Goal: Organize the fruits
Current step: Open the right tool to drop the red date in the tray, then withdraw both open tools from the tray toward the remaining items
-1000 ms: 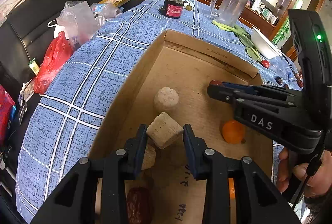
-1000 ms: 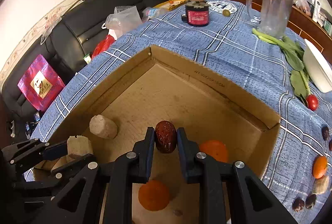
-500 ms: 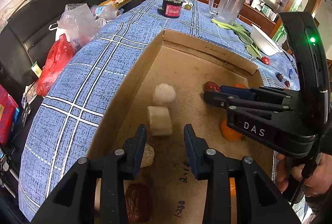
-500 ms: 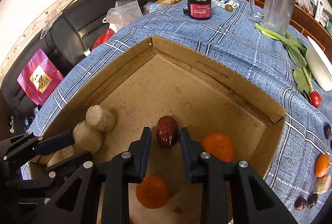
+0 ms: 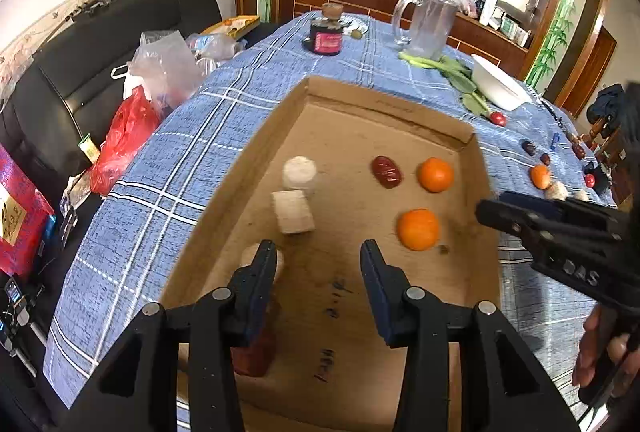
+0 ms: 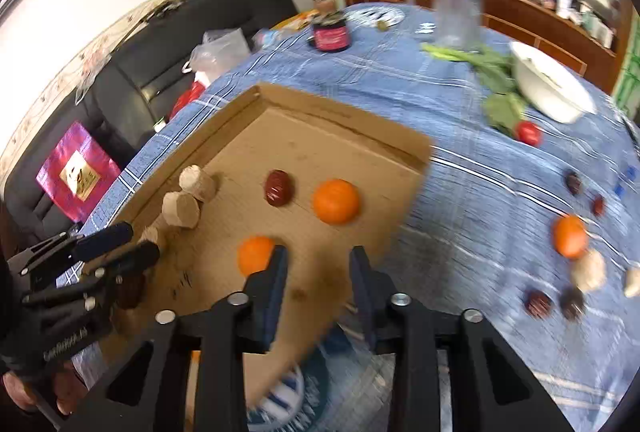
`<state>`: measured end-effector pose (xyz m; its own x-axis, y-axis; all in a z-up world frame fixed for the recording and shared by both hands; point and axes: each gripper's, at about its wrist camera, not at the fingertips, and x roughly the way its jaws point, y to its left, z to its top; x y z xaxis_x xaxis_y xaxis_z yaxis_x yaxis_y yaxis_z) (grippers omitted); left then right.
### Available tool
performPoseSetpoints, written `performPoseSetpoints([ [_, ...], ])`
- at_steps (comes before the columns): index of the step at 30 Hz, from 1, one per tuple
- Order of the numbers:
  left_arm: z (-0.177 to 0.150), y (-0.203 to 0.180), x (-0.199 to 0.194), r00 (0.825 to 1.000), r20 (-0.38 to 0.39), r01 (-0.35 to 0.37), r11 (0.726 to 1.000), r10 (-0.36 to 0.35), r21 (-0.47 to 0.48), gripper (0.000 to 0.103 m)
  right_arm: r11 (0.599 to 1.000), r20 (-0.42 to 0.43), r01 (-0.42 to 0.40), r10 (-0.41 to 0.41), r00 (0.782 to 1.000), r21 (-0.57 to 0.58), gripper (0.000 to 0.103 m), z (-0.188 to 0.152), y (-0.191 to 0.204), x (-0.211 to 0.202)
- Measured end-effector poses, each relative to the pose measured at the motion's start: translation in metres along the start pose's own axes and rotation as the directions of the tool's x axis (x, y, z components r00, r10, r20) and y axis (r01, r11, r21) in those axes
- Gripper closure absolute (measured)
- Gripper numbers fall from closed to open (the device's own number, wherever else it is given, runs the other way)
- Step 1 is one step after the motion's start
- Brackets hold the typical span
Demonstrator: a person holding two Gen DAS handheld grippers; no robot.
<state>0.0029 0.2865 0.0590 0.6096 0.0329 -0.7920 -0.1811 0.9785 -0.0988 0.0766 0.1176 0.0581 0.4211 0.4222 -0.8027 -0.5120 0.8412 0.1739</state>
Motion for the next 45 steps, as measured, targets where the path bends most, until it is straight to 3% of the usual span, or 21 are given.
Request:
performPoseSetpoints([
  [3, -0.002, -0.02, -0.007, 1.0, 0.022, -0.001, 1.0, 0.001, 0.019, 0.052, 0.999, 0.038, 0.037, -0.038, 0.999, 0.02, 0.053, -0.016, -0.012, -0.025],
  [7, -0.002, -0.052, -0.015, 0.999, 0.047, 0.014, 0.998, -0.017, 0.057, 0.038, 0.995, 0.057, 0.07, -0.074, 0.996, 0.064, 0.049, -0.037, -0.035, -0.051],
  [9, -0.002, -0.069, -0.018, 0.998, 0.059, 0.03, 0.996, -0.035, 0.08, 0.036, 0.992, 0.063, 0.086, -0.092, 0.994, 0.092, 0.041, -0.05, -0.049, -0.064],
  [13, -0.005, -0.104, -0.021, 0.996, 0.05, 0.074, 0.99, -0.08, 0.118, 0.025, 0.982, 0.07, 0.13, -0.14, 0.988, 0.14, 0.037, -0.074, -0.075, -0.086],
  [24, -0.028, -0.199, -0.014, 0.99, -0.018, 0.143, 0.957, -0.143, 0.253, 0.023, 0.922, 0.07, 0.194, -0.229, 0.971, 0.335, 0.034, -0.133, -0.156, -0.139],
  [30, -0.032, -0.22, -0.008, 0.988, -0.045, 0.156, 0.952, -0.15, 0.264, 0.023, 0.889, 0.065, 0.207, -0.254, 0.965, 0.408, 0.034, -0.153, -0.192, -0.151],
  [36, -0.031, -0.226, 0.0, 0.991, -0.054, 0.131, 0.957, -0.121, 0.26, 0.023, 0.865, 0.074, 0.208, -0.269, 0.96, 0.457, 0.034, -0.152, -0.23, -0.151],
  [41, -0.025, -0.228, 0.012, 0.992, -0.075, 0.112, 0.964, -0.097, 0.24, 0.023, 0.863, 0.071, 0.242, -0.303, 0.95, 0.444, 0.034, -0.123, -0.262, -0.138],
  [45, -0.021, -0.233, 0.022, 0.994, -0.085, 0.089, 0.963, -0.07, 0.254, 0.023, 0.87, 0.066, 0.218, -0.274, 0.959, 0.442, 0.034, -0.093, -0.286, -0.112],
])
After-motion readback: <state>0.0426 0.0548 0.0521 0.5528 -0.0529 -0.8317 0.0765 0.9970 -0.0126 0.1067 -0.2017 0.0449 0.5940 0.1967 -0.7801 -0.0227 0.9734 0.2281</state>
